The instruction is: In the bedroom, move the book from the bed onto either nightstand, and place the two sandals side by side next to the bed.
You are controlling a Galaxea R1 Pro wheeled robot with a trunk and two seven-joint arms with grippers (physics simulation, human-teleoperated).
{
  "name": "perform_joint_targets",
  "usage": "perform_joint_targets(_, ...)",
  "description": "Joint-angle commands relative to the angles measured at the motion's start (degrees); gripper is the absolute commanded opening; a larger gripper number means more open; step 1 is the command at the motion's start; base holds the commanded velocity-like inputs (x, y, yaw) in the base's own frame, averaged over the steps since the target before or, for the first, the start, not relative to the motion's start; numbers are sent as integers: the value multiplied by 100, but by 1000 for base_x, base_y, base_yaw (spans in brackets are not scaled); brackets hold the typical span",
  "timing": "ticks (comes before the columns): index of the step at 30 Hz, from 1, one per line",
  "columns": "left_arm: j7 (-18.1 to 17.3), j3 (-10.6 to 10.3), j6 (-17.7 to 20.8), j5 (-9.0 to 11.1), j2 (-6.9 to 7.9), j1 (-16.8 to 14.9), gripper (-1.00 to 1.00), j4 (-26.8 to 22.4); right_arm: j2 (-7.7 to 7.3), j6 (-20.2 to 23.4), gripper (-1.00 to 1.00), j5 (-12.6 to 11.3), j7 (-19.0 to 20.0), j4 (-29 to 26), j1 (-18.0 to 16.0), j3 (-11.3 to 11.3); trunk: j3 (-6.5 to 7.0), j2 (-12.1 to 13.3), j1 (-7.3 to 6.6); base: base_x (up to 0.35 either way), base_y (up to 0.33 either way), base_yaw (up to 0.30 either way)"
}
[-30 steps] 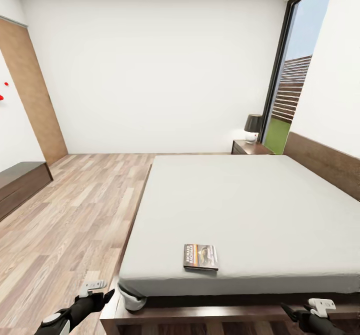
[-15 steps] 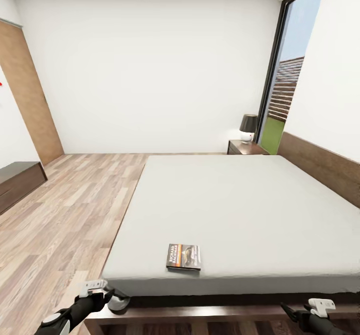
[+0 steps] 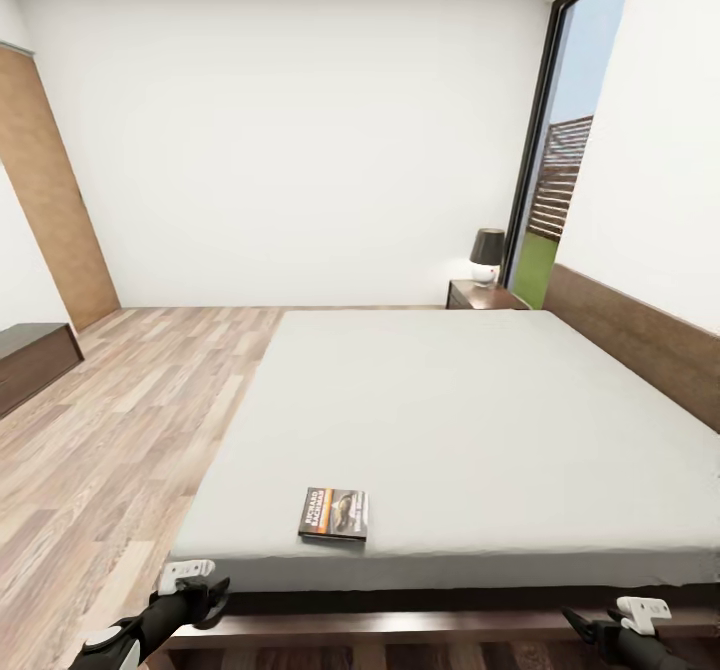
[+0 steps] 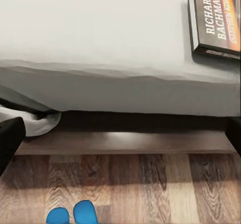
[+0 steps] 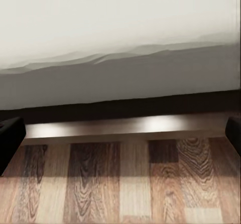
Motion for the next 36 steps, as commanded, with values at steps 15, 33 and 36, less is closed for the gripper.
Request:
perform_joint_targets(15, -41, 47, -6, -59, -5, -5, 100, -3, 1, -7, 100, -4, 32, 9, -8, -27, -6, -4, 0, 0, -261, 0)
perform_joint_targets(33, -41, 47, -6, -67, -5, -5, 100, -6, 3, -7, 100, -4, 35, 9, -7, -27, -6, -4, 0, 39, -84, 0)
perform_joint_targets(36, -41, 47, -6, -67, -5, -5, 100, -5, 1, -7, 100, -4, 33, 9, -7, -27, -6, -4, 0, 242, -1, 0)
